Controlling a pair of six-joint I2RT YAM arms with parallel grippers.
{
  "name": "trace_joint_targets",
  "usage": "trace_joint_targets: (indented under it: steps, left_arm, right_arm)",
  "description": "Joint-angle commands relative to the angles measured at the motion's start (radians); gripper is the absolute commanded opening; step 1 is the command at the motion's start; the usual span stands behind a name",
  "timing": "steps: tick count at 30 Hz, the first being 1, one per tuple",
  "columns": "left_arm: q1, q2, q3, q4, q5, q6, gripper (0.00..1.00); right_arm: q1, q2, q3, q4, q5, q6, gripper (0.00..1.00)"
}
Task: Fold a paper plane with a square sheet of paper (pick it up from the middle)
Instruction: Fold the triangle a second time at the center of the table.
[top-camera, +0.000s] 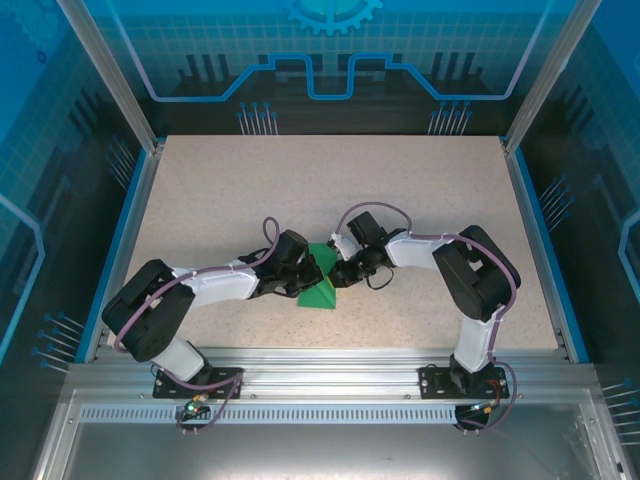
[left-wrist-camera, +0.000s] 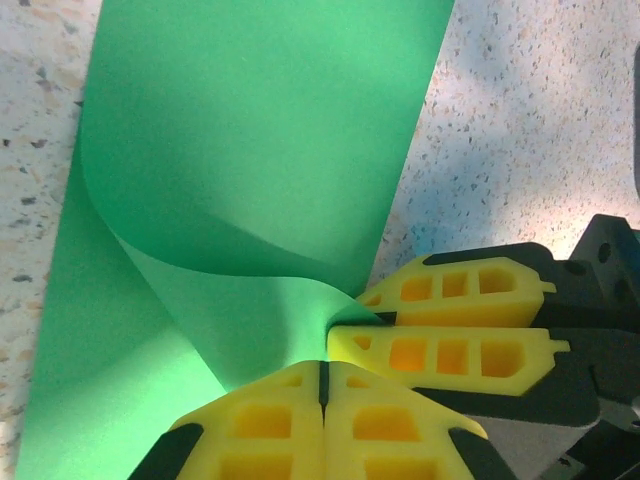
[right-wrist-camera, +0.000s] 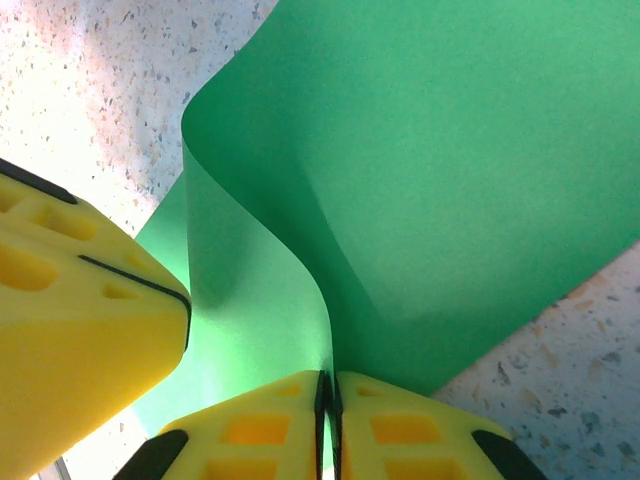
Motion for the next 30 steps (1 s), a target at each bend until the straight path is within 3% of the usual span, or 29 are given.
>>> trace_joint_targets:
  steps: [1,30]
  left_arm:
    - [0.007,-0.003,-0.013,0.006,0.009,-0.022,0.0]
    - [0.008,0.116,-0.026,0.073,0.034,-0.034,0.0]
  right_arm:
    - [-0.015,0.006,0.012,0.004,-0.005,0.009,0.12]
    - [-0.015,0.017,0.027,-0.002,-0.003,0.011,0.14]
